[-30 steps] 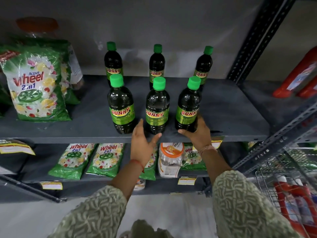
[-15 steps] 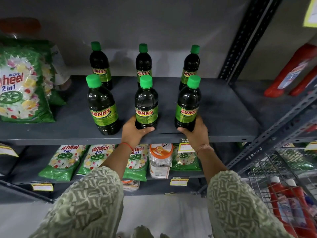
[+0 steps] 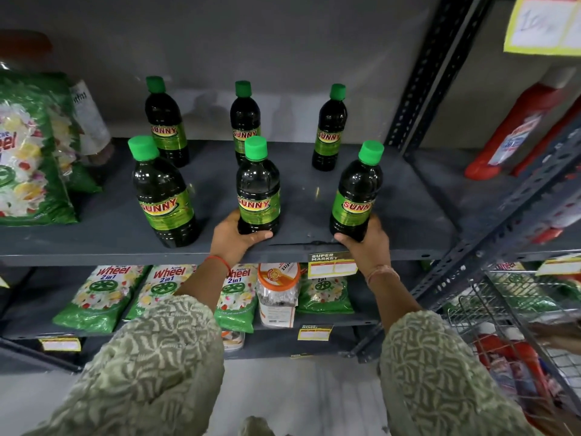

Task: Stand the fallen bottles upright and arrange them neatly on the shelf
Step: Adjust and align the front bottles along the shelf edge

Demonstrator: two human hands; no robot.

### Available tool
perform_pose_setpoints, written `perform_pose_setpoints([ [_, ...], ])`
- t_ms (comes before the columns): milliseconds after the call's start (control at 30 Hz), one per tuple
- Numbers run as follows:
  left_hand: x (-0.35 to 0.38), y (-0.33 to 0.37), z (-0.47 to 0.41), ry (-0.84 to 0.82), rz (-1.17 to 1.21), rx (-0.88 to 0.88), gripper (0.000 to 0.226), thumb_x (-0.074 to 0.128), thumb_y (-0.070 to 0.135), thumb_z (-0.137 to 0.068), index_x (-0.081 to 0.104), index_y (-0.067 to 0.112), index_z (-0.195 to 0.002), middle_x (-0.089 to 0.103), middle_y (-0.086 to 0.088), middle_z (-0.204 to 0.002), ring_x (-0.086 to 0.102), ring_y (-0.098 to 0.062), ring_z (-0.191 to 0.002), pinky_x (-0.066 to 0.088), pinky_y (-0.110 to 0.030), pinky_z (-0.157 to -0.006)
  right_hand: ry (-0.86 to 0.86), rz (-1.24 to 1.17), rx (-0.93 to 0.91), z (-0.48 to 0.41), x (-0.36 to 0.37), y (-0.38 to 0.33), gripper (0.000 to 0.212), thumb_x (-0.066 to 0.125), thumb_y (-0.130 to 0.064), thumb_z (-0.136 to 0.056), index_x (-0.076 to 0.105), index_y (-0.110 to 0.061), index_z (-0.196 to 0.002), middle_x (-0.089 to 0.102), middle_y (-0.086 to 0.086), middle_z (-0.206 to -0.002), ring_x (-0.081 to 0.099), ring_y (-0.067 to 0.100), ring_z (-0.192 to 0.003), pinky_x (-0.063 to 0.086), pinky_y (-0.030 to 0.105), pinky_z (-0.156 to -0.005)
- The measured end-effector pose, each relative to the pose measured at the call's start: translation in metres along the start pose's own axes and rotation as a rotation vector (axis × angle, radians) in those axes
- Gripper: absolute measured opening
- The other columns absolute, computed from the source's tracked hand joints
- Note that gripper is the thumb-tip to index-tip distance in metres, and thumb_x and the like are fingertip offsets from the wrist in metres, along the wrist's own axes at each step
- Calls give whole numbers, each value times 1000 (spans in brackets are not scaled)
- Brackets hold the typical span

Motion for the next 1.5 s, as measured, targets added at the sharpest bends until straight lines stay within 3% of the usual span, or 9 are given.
perform_pose_setpoints([
  [267, -4, 1, 8, 49, -10, 30, 63, 78, 19, -66, 51, 7, -122, 61, -15, -124, 57, -24, -114, 44, -31, -96, 124, -57, -16, 20, -2, -1, 91, 80, -24, -66, 27, -9, -139, 35, 15, -145, 31, 26, -135, 27, 36, -111],
  [400, -25, -12, 34, 213, -87, 119, 59, 74, 29, -70, 51, 4, -118, 58, -19, -117, 57, -28, -103, 51, -43, -93, 303, 68, -349, 71, 20, -47, 70, 57, -52, -79, 37, -7, -129, 39, 28, -133, 37, 30, -125, 34, 38, -105],
  [467, -45, -20, 49, 390, -148, 162, 64, 67, 45, -70, 50, -3, -109, 52, -26, -110, 52, -37, -100, 46, -42, -91, 176, 68, -423, 75, 52, -64, 65, 59, -49, -78, 40, -8, -125, 44, 24, -128, 43, 27, -120, 41, 40, -103],
  [600, -93, -38, 61, 707, -205, 99, 98, 57, 70, -59, 45, -12, -112, 48, -35, -116, 44, -49, -111, 29, -38, -95, -171, -70, -168, 53, 106, -74, 97, 83, -28, -61, 28, -7, -138, 33, 15, -142, 36, 27, -131, 33, 38, -110],
  [733, -118, -55, 42, 556, -211, -54, 108, 78, 47, -58, 23, 6, -141, 45, -16, -142, 38, -29, -134, 5, -43, -117, -254, -88, -77, 33, 126, -83, 88, 86, -9, -53, 40, -5, -128, 51, 11, -124, 47, 19, -113, 33, 17, -89],
  [833, -121, -52, 29, 496, -262, -9, 85, 76, 45, -62, 39, 14, -132, 67, -10, -118, 54, -23, -121, -10, -39, -117, -208, -67, -40, 29, 132, -78, 78, 85, -9, -54, 46, -6, -121, 58, 14, -118, 54, 26, -111, 43, 29, -91],
  [967, -125, -50, 24, 502, -243, 22, 63, 78, 37, -63, 52, 11, -115, 71, -11, -104, 60, -27, -109, -7, -37, -119, -151, -38, -13, 31, 132, -75, 71, 85, -15, -56, 49, -5, -116, 61, 17, -115, 56, 30, -107, 46, 34, -88],
  [1367, -166, -67, 15, 574, -213, -33, 65, 82, 34, -60, 55, 4, -111, 69, -17, -108, 59, -34, -109, 2, -33, -119, -135, 56, -50, 46, 145, -86, 68, 84, -33, -56, 51, -8, -110, 66, 14, -109, 61, 31, -100, 51, 41, -84],
  [1500, -175, -74, 13, 564, -175, -101, 72, 82, 36, -59, 52, 7, -117, 63, -19, -118, 46, -38, -123, 29, -44, -114, -136, 58, -48, 47, 144, -87, 68, 84, -32, -56, 51, -8, -111, 65, 14, -109, 61, 30, -100, 51, 39, -85],
])
Point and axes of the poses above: each hand's wrist, its own z-axis away from the middle knuckle, its own x-axis out of the palm, y = z × x, the point moved 7 cm from there along -z, towards the middle knuckle
